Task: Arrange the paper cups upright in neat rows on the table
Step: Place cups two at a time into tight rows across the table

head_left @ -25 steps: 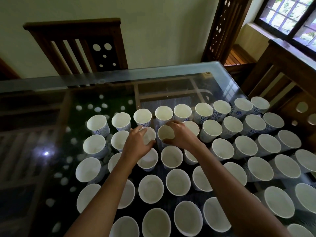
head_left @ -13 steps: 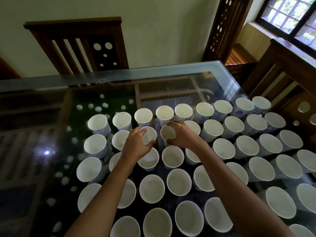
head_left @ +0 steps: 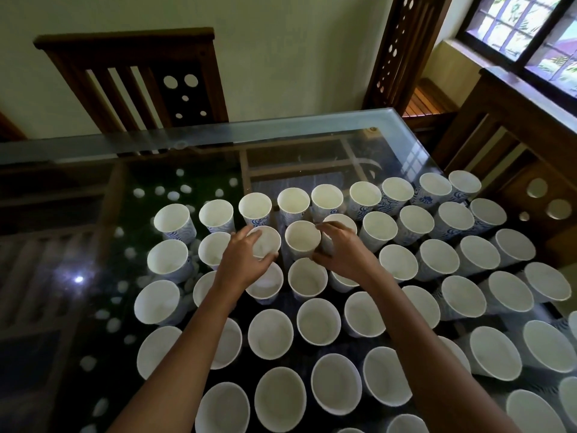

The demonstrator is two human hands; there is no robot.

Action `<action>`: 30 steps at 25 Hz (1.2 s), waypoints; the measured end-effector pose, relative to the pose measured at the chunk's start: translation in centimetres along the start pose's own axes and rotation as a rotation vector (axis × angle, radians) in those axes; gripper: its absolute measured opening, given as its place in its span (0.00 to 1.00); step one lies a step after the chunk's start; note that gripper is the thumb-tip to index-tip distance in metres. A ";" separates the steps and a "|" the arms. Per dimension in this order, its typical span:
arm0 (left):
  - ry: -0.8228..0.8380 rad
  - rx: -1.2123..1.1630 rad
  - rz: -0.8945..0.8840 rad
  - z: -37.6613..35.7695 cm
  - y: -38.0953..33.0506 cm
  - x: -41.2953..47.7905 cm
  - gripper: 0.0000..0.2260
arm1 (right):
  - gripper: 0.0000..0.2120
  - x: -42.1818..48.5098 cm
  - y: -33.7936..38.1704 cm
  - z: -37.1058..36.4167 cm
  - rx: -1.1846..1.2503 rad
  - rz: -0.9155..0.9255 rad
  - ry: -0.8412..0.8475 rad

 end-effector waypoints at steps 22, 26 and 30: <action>0.121 0.080 -0.174 -3.3 -3.2 -5.8 0.29 | 0.32 -6.1 -2.3 1.4 -0.061 -0.134 0.047; 0.099 0.067 -0.163 -3.0 -2.9 -5.9 0.29 | 0.34 -6.4 -1.3 1.7 -0.040 -0.102 0.002; 0.052 0.039 -0.145 -2.1 -2.1 -6.5 0.28 | 0.32 -5.9 1.1 0.8 -0.011 -0.010 0.023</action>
Point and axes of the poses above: each hand's wrist, its own x-axis towards the middle knuckle, its own z-axis out of the back of the hand, y = z × x, the point moved 3 cm from there along x, towards the middle knuckle, and after that the axes turned 14 degrees about z, right-handed, at the moved point
